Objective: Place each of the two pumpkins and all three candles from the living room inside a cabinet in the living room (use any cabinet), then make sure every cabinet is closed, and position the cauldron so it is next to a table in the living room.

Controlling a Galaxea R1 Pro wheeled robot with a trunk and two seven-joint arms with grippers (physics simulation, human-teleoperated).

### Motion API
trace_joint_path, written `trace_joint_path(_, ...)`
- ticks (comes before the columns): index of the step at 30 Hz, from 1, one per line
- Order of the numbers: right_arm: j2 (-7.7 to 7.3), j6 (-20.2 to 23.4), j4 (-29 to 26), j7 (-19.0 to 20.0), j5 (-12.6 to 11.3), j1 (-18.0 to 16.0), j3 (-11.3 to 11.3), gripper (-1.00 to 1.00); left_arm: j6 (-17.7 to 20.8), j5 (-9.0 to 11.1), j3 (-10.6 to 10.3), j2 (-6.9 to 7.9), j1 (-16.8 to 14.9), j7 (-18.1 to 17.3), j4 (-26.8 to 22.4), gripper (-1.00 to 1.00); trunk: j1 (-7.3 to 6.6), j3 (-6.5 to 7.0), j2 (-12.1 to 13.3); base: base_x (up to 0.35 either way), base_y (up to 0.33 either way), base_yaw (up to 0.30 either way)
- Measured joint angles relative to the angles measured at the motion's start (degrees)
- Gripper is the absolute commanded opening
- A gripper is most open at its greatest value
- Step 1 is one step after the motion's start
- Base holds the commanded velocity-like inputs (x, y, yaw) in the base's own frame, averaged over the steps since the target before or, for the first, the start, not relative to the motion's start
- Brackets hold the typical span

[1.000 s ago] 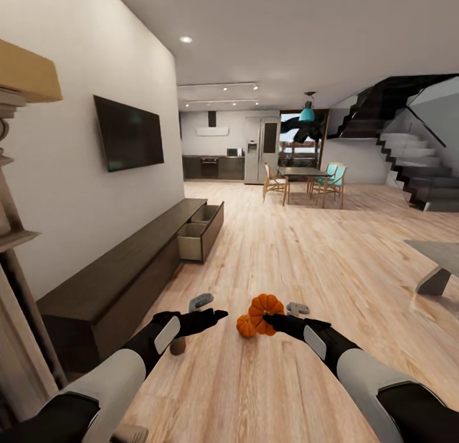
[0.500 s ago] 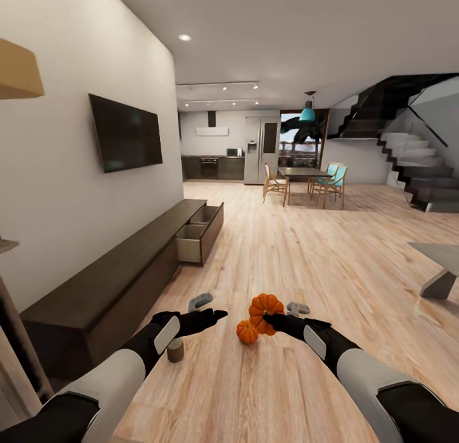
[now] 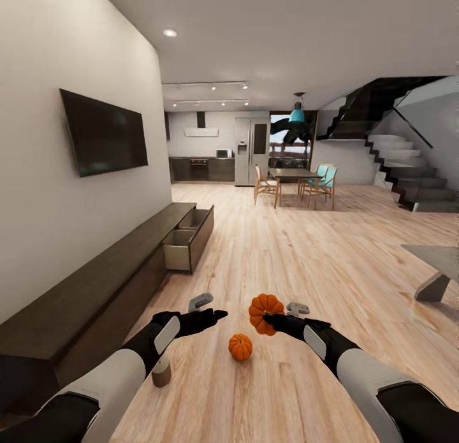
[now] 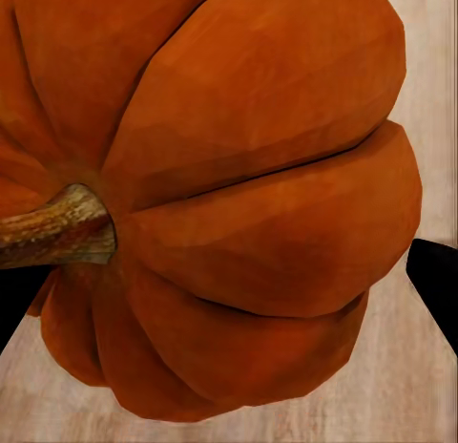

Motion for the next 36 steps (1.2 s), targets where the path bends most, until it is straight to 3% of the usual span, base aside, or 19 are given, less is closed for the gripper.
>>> trace_joint_path(19,0.0,-0.01,0.04,-0.02,0.09,0.0,0.09,-1.0,-0.02,0.0,-0.02,0.01,0.01,-0.02,-0.02,1.0,0.0,0.18,0.0,0.326,-0.142,-0.023)
trace_joint_path(28,0.0,0.0,-0.01,0.0,-0.04,-0.01,-0.06,-1.0,-0.01,0.01,-0.02,0.0,0.0,0.01,0.72,1.0,0.03,0.18,0.0,0.063,-0.029,0.0)
trace_joint_path(36,0.01,-0.01,0.01,-0.01,-0.01,-0.01,-0.03,-1.0,-0.01,0.02,-0.02,0.01,0.01,0.0,1.2,1.0,0.0,0.18,0.0,0.268,-0.134,0.0)
